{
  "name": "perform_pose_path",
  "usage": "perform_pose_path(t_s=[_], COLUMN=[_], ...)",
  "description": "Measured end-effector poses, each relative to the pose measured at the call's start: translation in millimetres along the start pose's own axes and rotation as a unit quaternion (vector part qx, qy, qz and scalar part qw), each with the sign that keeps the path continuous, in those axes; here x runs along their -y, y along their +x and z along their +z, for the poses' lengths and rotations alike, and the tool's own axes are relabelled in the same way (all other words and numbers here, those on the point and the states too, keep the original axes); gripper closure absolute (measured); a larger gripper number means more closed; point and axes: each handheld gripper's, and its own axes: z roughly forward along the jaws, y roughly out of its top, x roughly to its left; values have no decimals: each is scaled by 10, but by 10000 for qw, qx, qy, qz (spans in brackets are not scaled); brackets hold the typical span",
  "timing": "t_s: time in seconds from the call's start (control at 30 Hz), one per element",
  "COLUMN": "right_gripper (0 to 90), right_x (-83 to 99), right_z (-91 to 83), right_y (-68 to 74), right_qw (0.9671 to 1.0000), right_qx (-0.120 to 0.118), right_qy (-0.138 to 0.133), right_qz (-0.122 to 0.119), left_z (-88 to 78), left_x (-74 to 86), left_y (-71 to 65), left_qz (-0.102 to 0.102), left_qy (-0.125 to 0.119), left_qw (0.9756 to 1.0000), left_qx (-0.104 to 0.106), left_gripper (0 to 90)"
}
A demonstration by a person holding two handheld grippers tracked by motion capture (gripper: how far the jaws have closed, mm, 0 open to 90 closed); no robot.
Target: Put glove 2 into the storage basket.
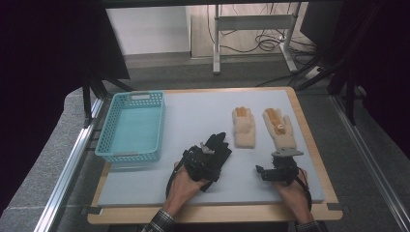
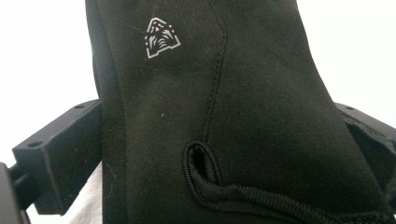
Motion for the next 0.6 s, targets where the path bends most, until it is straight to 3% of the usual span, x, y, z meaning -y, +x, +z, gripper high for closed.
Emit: perform_pose_path(t_s=[0.37, 0.4, 0.47, 0.6], right_gripper=[158, 158, 158, 159], right_x=[0, 0, 0, -1], right_z=[1, 1, 1, 1], right_y=[1, 1, 1, 1], right_qw=[10000, 10000, 10000, 10000], right_qx=[2, 2, 3, 4], right_qy=[1, 2, 3, 5], right_qz=[-2, -2, -2, -3], left_z=[-116, -123, -135, -170], left_x=[-47, -42, -37, -38], left_y=[69, 84, 116, 138], left_qz=[32, 10, -32, -49], left_qy=[75, 49, 23, -51], left_qw=[9998, 9998, 9998, 9999], left_qx=[-186, -203, -205, -153], left_gripper=[466, 466, 566, 618])
